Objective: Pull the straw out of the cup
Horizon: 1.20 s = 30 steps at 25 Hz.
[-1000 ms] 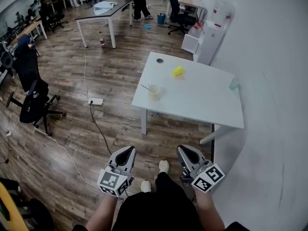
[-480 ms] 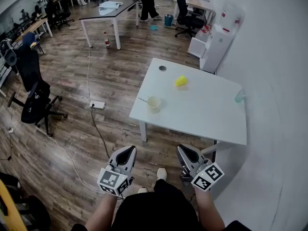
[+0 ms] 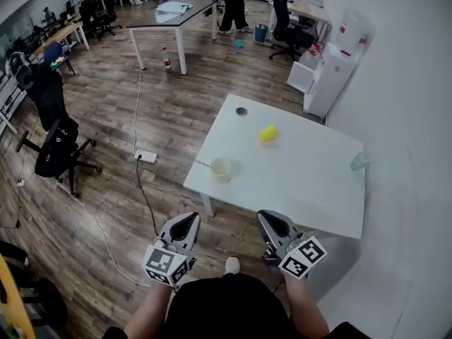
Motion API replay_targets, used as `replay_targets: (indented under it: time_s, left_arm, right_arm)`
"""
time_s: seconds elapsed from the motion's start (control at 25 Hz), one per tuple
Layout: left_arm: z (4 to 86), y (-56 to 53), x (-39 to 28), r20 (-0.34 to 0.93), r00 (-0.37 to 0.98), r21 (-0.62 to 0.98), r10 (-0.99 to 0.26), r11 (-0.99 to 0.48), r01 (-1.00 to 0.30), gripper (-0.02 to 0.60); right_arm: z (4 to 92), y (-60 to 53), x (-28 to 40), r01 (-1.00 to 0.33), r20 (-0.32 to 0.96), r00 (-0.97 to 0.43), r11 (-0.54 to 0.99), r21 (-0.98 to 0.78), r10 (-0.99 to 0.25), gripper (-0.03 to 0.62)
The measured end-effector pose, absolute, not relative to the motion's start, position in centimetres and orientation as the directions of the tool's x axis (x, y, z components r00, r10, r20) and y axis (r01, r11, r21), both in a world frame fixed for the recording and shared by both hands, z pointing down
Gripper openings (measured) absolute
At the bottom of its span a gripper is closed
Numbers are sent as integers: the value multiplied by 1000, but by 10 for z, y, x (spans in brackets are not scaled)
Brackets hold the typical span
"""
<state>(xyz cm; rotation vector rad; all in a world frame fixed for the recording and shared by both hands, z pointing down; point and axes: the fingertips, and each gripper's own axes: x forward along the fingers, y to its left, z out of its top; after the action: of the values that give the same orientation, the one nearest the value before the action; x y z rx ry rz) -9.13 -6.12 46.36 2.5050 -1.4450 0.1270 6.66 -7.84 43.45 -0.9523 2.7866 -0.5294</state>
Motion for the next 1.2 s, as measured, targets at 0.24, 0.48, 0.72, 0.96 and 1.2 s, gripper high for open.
replay_targets:
  time_s: [0.24,0.48,0.72,0.96,1.2]
  left_arm:
    - [464,-92,-61,210,477,160,-853,-451,-878,14]
    - [472,-105,-43,231,458,160,-858,-431,-888,14]
    - [480,-115,-44,258,437,165,-862,-406,-899,14]
    - [492,-127,-49,282,425,168,-860,-392,-904,14]
    - [499,-145,-49,271,443,171,-854,-411,-896,14]
  right_arm:
    - [439,-113,91,-530,-16,-816,758,-380,-578,23]
    - [447,-130,106,-508,-15,-828,762,-402,-560,23]
    - [451,-141,112,-492,-23,-831,754,-434,-556,23]
    - [455,-147,106,-471,-32,-843,765,-440,-538,23]
    - [462,-155,100,-480,-23,-840,763,-434,-541,23]
